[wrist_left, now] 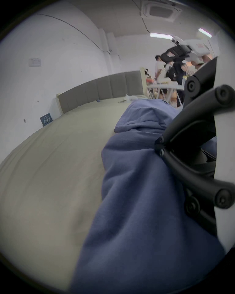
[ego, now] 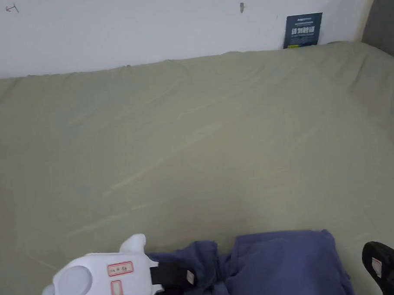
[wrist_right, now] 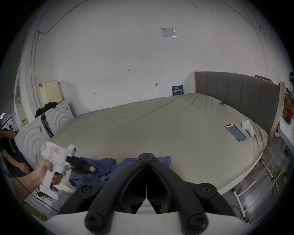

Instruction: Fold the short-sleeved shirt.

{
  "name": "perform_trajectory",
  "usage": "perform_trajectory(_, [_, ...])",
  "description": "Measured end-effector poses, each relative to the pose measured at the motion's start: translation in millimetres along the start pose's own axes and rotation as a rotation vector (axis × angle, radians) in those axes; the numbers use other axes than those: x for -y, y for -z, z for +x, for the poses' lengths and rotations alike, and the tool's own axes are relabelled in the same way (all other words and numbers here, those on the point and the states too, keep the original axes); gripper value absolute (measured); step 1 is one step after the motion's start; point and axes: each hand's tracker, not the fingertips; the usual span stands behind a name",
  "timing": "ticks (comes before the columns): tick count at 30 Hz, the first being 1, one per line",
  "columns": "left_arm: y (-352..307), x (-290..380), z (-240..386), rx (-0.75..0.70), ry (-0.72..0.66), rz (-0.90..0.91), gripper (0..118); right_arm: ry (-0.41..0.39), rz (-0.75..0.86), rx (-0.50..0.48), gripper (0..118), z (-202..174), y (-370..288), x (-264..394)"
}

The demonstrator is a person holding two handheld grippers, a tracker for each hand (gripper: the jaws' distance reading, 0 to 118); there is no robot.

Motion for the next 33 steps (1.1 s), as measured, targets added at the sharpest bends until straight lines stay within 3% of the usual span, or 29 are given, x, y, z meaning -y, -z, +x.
perform_trajectory(4, [-83.2,1.3,-2.1,-0.064,-0.016,0.118,0,-0.014,0.008,-0.036,0,-9.7,2.1,-3.5])
perform_trajectory(8, [-125.4,5.3,-31.2,-0.245,-0.018,0.176,0,-0.021,0.006,-0.064,0,-20.9,4.1,-2.7])
perform_trajectory(13, [-118.6,9.7,-69.3,-0.155,-0.149,0.133,0,-0.022,-0.013,-0.08,0,-29.2,6.8,0.8])
perform_trajectory(14, [-114.8,9.4,-74.2,-0.126,-0.16,0.126,12,-0.025,-0.015,-0.08,0,-30.4,7.0,0.3])
perform_trajectory(16, [-102.2,7.5,-90.4,-0.003,-0.204,0.114,112,-0.027,-0.016,-0.078,0,-30.9,6.6,-0.7])
perform_trajectory(17, [-90.5,5.6,-96.0,0.026,-0.23,0.061,117,-0.028,-0.017,-0.078,0,-31.1,6.8,-1.5])
perform_trajectory(18, [-89.0,1.9,-102.2,0.049,-0.223,0.156,114,-0.031,-0.018,-0.075,0,-31.3,7.0,-2.0])
perform_trajectory(21, [-67.1,-2.3,-115.0,0.095,-0.255,0.06,114,-0.034,-0.019,-0.063,0,-30.1,6.5,-2.9])
perform_trajectory(25, [-42.7,-8.0,-111.2,0.301,-0.328,0.013,112,-0.025,-0.031,-0.052,0,-25.9,8.0,-1.3])
perform_trajectory(29, [-19.1,-3.5,-87.5,0.217,-0.212,-0.063,100,-0.011,-0.04,-0.044,0,-23.1,8.0,0.8])
perform_trajectory(30, [-15.3,-3.9,-95.1,0.173,-0.221,-0.062,72,-0.008,-0.04,-0.041,0,-22.3,7.3,1.5])
perform_trajectory(31, [-11.1,-3.4,-99.2,0.118,-0.229,-0.089,27,-0.005,-0.04,-0.04,0,-21.4,6.8,1.9])
perform_trajectory(32, [-13.0,0.4,-98.5,0.043,-0.193,-0.065,8,-0.001,-0.042,-0.041,0,-19.6,6.5,2.0])
perform_trajectory(33, [-16.6,1.4,-100.7,0.11,-0.221,-0.07,8,0.0,-0.044,-0.042,1,-18.6,6.1,1.9])
